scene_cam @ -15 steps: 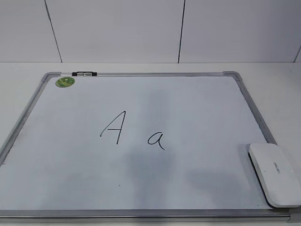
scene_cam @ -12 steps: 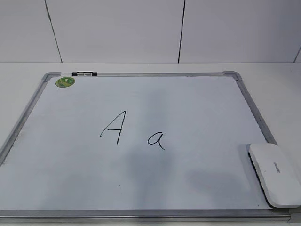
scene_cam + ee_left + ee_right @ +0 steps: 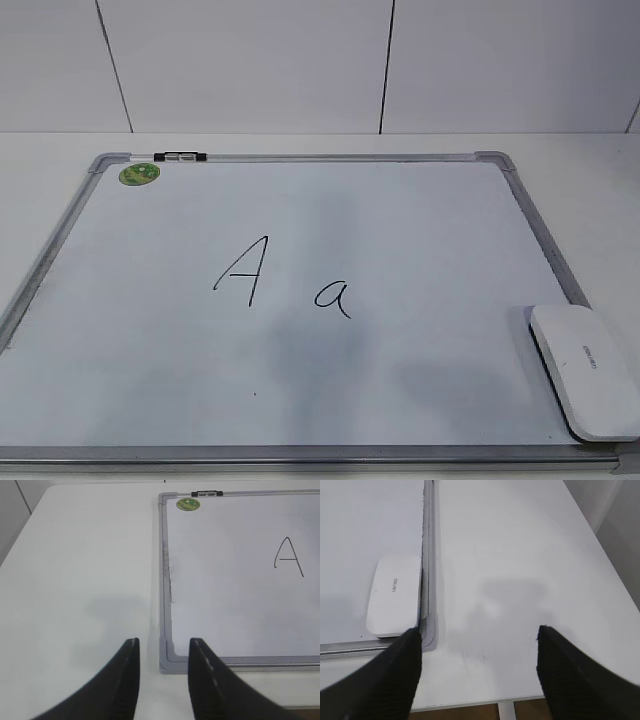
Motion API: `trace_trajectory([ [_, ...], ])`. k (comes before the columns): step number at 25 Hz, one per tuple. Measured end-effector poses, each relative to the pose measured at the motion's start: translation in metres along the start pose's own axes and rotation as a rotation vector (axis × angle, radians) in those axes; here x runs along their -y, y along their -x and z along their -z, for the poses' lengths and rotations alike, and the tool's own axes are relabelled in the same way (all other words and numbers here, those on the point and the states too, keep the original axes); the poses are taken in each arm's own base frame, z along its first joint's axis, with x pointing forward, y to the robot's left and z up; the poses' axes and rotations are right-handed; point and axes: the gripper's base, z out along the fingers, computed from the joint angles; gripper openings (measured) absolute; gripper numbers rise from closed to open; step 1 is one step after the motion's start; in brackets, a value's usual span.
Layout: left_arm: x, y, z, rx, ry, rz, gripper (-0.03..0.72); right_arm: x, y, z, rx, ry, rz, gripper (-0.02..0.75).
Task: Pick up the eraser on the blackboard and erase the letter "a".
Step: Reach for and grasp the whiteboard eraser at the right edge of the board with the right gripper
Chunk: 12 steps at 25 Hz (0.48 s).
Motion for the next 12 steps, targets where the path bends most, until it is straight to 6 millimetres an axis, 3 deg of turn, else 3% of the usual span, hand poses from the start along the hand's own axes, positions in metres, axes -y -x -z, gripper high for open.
trace_trajectory([
  [8,0.000,0.000,0.000,0.000,0.000,0.000,0.235,-0.006,0.002,0.001,0.011,0.069,0.054,0.560],
  [12,0.000,0.000,0.000,0.000,0.000,0.000,0.235,-0.010,0.018,-0.004,0.036,0.102,0.056,0.560],
])
